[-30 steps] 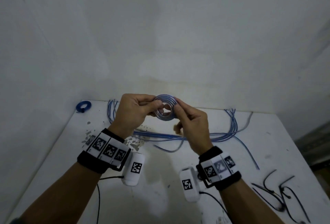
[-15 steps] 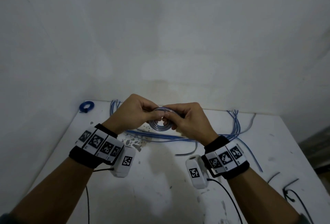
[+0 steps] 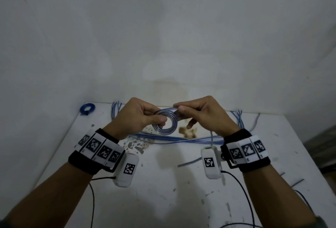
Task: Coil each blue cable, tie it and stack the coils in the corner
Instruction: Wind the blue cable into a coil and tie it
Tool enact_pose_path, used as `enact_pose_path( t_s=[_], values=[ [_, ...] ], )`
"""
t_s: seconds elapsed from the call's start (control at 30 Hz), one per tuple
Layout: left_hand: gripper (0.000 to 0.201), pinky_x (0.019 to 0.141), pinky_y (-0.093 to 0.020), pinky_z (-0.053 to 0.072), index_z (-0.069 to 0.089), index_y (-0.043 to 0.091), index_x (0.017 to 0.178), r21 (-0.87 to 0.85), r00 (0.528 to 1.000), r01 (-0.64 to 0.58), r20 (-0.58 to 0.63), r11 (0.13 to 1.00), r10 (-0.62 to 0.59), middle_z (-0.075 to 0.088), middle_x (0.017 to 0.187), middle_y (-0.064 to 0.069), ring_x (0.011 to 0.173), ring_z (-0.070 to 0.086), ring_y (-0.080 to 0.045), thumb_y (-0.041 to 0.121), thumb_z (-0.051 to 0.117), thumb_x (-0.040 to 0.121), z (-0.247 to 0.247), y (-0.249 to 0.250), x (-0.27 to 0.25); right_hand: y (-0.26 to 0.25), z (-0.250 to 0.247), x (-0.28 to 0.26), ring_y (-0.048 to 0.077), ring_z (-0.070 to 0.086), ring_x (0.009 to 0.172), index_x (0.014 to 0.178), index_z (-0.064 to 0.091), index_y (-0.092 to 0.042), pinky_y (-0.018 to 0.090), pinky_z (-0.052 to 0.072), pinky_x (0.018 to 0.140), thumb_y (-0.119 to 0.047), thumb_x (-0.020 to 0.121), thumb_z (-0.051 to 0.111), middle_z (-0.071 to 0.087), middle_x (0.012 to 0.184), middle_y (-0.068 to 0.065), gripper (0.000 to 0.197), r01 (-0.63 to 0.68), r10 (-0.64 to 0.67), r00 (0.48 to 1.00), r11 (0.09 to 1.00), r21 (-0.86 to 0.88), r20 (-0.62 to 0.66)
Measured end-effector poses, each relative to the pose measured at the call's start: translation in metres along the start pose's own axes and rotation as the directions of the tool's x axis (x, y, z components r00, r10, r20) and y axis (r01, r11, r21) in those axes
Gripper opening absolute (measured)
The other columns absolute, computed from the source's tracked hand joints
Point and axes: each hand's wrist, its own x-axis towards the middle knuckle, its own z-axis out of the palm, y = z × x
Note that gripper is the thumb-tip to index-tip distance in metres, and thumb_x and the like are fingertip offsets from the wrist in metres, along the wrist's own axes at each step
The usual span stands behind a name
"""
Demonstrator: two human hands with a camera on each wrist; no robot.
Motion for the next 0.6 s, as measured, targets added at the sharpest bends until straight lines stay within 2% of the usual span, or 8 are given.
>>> enact_pose_path(
  t_s=[0.07,0.17,0.23,0.33,0.4,0.5,0.6],
  values=[
    [0.012,0.067,-0.025,0.056,0.076,0.004,0.089,-0.048,0.997,-0.011,-0.072,0.999,0.007,0.075,0.075,-0.015,0.065,0.070,-0.018,-0.001,0.075,0.078,0.000,-0.002,0.000,0.005,-0.001,-0.003,0.024,0.075,0.088,0.110,0.072,-0.004,0.031,0.058,0.055,-0.008,0.096,0.060,0.077,0.090,0.011,0.019,0.023,-0.019,0.998,0.998,0.061,-0.061],
    [0.009,0.059,-0.025,0.050,0.077,0.010,0.085,-0.068,0.982,-0.054,-0.186,0.996,0.040,0.075,0.071,-0.008,0.062,0.066,-0.015,0.003,0.074,0.081,0.002,-0.003,0.003,0.014,0.014,-0.008,0.024,0.074,0.091,0.116,0.069,-0.008,0.034,0.061,0.059,-0.005,0.097,0.058,0.077,0.097,0.009,0.022,0.081,-0.062,0.989,0.988,0.132,-0.137],
    [0.009,0.056,-0.025,0.049,0.077,0.011,0.088,-0.070,0.973,-0.069,-0.226,0.995,0.051,0.075,0.072,-0.006,0.062,0.065,-0.016,0.005,0.073,0.082,0.006,-0.002,0.005,0.020,0.026,-0.009,0.024,0.074,0.091,0.119,0.067,-0.008,0.033,0.061,0.060,-0.004,0.098,0.056,0.076,0.100,0.008,0.025,0.106,-0.075,0.981,0.980,0.167,-0.180],
    [0.013,0.056,-0.027,0.053,0.077,0.008,0.095,-0.034,0.968,-0.086,-0.237,0.996,0.076,0.076,0.076,-0.007,0.064,0.067,-0.019,0.007,0.075,0.082,0.009,-0.002,0.006,0.022,0.035,-0.009,0.018,0.074,0.080,0.115,0.068,-0.011,0.030,0.059,0.060,-0.005,0.092,0.065,0.077,0.092,0.004,0.025,0.138,-0.098,0.969,0.976,0.168,-0.225],
    [0.014,0.056,-0.027,0.053,0.077,0.007,0.097,-0.035,0.962,-0.104,-0.256,0.994,0.092,0.076,0.077,-0.007,0.063,0.068,-0.019,0.007,0.075,0.082,0.010,-0.003,0.007,0.020,0.038,-0.009,0.014,0.072,0.069,0.114,0.068,-0.013,0.025,0.057,0.059,-0.001,0.084,0.074,0.077,0.084,-0.001,0.033,0.144,-0.109,0.970,0.978,0.151,-0.217],
    [0.012,0.062,-0.032,0.058,0.077,0.008,0.095,-0.090,0.958,-0.104,-0.278,0.991,0.076,0.076,0.079,-0.009,0.066,0.071,-0.021,0.007,0.073,0.084,0.012,-0.003,0.006,0.018,0.041,-0.009,0.017,0.072,0.068,0.105,0.072,-0.009,0.024,0.056,0.061,-0.001,0.080,0.077,0.077,0.081,0.004,0.027,0.143,-0.098,0.963,0.975,0.169,-0.249],
    [0.016,0.072,-0.037,0.061,0.077,0.004,0.091,-0.145,0.977,-0.042,-0.213,0.989,0.011,0.076,0.082,-0.014,0.074,0.072,-0.025,0.016,0.072,0.082,0.012,-0.004,0.003,0.017,0.039,-0.009,0.016,0.069,0.065,0.096,0.075,-0.005,0.025,0.055,0.061,-0.003,0.079,0.078,0.074,0.076,0.010,0.017,0.108,-0.053,0.964,0.973,0.204,-0.261]
  ],
)
